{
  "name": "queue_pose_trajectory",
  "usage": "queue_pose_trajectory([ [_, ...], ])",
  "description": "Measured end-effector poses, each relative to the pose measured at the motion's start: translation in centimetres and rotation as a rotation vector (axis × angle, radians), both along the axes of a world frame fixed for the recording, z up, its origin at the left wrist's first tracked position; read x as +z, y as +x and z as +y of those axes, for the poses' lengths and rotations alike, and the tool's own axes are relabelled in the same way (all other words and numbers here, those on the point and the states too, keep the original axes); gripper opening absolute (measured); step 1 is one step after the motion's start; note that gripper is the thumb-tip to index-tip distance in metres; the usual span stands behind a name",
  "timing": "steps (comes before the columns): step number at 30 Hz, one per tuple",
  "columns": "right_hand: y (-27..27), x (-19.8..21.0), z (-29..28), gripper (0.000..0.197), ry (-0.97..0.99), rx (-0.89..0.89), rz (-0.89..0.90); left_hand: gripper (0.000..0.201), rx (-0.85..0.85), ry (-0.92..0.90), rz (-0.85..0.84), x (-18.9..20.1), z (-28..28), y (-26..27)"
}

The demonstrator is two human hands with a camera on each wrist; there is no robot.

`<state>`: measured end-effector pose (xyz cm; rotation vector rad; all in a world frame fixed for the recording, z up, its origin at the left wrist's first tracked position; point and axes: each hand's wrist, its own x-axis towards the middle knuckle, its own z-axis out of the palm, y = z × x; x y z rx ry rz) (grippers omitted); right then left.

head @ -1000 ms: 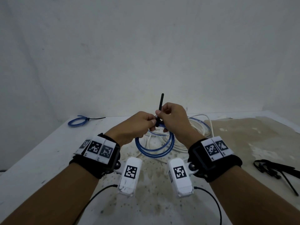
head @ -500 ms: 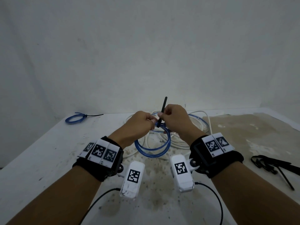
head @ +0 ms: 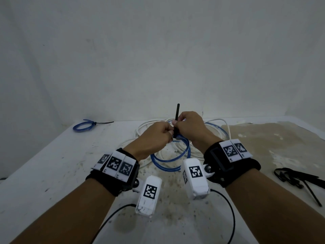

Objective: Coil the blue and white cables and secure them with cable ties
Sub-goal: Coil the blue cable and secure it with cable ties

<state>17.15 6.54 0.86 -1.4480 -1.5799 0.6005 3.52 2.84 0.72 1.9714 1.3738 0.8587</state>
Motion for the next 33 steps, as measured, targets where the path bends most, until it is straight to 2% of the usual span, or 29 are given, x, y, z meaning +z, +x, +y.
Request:
queue_pose_trajectory([
  [5, -0.3, -0.4, 0.3, 0.030, -0.086, -0.002, 0.052, 0.021, 0.002, 0.123, 0.119, -0.9, 0.6, 0.1],
  [7, -0.1, -0.8, 0.6, 0.024, -0.193, 0.024, 0.169, 0.017, -0.002, 0.186, 0.177, -1.5, 0.8, 0.0],
  [10, 0.2, -1.2, 0.6, 0.016, -0.340, 0.088, 0.358, 0.015, -0.007, 0.219, 0.158, -2.5, 0.9, -0.2],
  [14, -0.1, -1.5, 1.1, 0.022, -0.319, 0.021, 0.308, 0.017, 0.001, 0.268, 0.162, -3.2, 1.1, -0.1],
  [18, 0.1, -2.1, 1.2, 0.016, -0.417, 0.093, 0.456, 0.018, -0.004, 0.293, 0.202, -3.4, 1.0, 0.0],
  [21, 0.2, -2.8, 1.1, 0.017, -0.434, 0.086, 0.477, 0.018, -0.016, 0.291, 0.266, -3.4, 0.8, -0.2],
  [26, -0.9, -3.5, 0.6, 0.014, -0.298, 0.071, 0.393, 0.019, -0.006, 0.220, 0.352, -2.5, 0.7, -0.8],
  [29, -1.7, -2.3, -0.3, 0.019, -0.261, 0.182, 0.411, 0.016, -0.010, 0.171, 0.273, -1.1, 0.8, -2.1],
  [33, -1.4, -0.5, -0.9, 0.046, -0.497, 0.438, 0.407, 0.022, -0.077, 0.074, 0.114, 0.5, 0.8, -4.0],
])
